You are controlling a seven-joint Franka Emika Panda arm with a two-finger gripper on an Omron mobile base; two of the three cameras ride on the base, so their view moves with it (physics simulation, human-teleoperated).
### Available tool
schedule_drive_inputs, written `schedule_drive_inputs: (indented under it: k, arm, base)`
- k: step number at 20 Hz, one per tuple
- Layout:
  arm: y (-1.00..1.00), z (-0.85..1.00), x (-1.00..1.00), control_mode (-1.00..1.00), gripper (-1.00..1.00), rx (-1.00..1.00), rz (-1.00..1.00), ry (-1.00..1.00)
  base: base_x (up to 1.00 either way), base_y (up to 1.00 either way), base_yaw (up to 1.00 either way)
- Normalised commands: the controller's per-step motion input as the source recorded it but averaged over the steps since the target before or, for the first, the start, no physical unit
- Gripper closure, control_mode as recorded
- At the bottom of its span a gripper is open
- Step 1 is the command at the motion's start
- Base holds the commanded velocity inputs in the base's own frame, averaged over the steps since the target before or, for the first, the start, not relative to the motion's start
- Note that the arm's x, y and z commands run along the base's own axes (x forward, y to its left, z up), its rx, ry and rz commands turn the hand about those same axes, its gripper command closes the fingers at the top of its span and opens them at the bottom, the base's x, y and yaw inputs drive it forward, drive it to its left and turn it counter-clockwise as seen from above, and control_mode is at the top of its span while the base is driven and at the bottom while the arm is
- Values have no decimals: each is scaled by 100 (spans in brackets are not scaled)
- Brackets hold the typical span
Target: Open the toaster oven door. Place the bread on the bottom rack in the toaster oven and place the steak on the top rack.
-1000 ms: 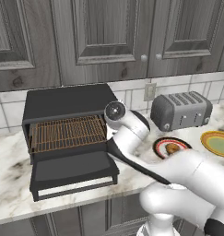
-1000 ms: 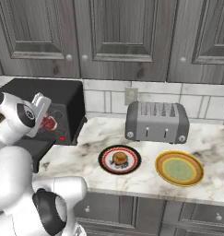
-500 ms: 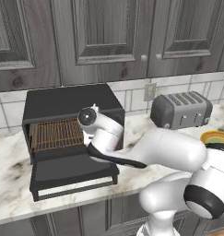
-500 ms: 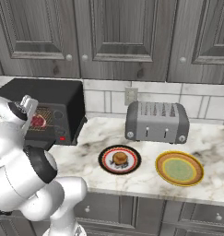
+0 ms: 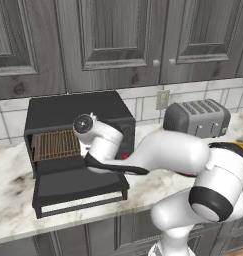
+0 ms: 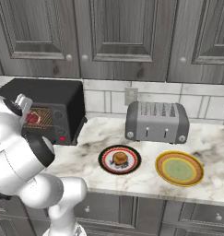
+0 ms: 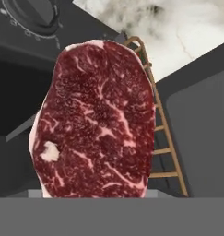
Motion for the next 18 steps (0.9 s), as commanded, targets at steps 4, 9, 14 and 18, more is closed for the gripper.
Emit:
schedule_drive_inputs:
  k: [4, 9, 14, 18]
  arm:
    - [26, -79, 0, -100, 100, 0, 9, 16]
    - [33, -67, 0, -100, -100, 0, 10, 4]
    - [30, -23, 0, -100, -100, 0, 12, -4]
    - [41, -16, 0, -100, -100, 0, 16, -10]
  base:
    - [0, 0, 0]
    - [0, 0, 0]
    - [0, 0, 0]
    - [0, 0, 0]
